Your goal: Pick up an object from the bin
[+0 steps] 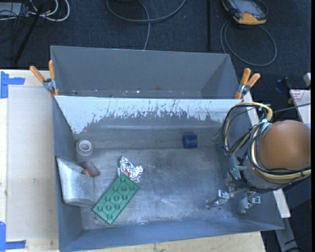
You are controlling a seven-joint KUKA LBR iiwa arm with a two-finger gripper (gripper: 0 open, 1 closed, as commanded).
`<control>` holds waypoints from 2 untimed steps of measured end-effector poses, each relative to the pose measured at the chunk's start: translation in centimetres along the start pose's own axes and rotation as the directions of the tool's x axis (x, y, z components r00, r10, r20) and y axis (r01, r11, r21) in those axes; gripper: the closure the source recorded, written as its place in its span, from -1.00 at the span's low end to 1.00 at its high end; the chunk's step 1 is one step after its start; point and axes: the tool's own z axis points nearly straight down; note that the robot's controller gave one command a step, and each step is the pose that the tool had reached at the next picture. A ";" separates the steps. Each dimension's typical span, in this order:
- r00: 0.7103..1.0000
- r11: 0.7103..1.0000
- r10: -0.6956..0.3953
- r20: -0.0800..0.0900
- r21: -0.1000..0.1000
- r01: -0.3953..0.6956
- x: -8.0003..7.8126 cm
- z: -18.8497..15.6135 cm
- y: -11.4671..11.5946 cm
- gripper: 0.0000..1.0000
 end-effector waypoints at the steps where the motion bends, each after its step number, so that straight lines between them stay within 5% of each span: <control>1: 0.994 0.994 -0.110 -0.002 0.005 0.110 -16.1 -8.1 -3.6 -1.00; 2: 0.995 0.995 -0.099 -0.007 -0.001 0.099 -15.5 -7.9 -3.6 1.00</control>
Offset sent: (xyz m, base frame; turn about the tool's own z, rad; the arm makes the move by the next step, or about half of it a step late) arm 0.0673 0.1435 0.0811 -0.1040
